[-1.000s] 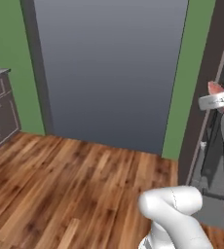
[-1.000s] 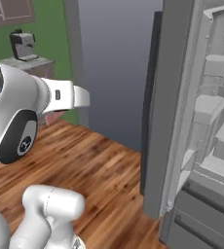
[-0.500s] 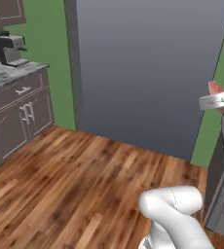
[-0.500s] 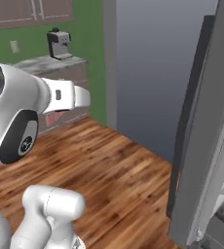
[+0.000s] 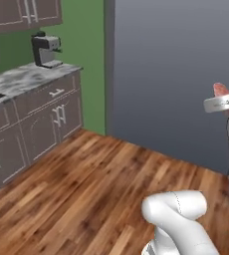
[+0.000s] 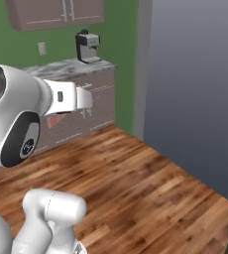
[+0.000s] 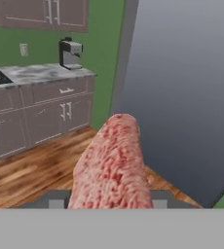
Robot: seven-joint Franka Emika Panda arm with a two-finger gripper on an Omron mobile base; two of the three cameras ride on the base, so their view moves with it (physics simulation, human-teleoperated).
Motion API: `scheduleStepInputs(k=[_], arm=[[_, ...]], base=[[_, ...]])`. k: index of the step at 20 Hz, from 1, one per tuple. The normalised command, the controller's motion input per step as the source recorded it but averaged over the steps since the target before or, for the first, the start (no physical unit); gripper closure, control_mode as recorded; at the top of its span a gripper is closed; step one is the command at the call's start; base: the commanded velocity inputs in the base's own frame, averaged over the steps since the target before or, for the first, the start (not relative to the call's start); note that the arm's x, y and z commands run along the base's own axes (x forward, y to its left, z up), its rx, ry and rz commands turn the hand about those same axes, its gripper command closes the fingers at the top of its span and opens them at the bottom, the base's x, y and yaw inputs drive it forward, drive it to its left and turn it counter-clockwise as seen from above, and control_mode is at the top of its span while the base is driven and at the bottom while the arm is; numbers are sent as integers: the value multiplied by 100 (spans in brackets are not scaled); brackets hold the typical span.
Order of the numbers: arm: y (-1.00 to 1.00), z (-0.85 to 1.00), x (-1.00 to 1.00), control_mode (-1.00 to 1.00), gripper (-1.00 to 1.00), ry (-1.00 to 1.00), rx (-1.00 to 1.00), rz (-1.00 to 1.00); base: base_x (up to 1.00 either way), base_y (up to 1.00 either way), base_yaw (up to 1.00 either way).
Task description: Transport the steak from the fridge to the microwave and turn on the microwave.
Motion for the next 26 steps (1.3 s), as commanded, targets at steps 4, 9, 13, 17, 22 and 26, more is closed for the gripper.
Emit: scheduleStepInputs(k=[4,9,13,17,22,26], arm=[[0,0,0,100,100,0,0,0],[0,0,0,100,100,0,0,0],[0,0,0,100,100,0,0,0],[0,0,0,100,100,0,0,0],[0,0,0,100,100,0,0,0],[0,0,0,100,100,0,0,0]], base=[[76,46,16],[97,34,11],[98,43,15],[56,57,50],[25,58,60],[15,64,43]])
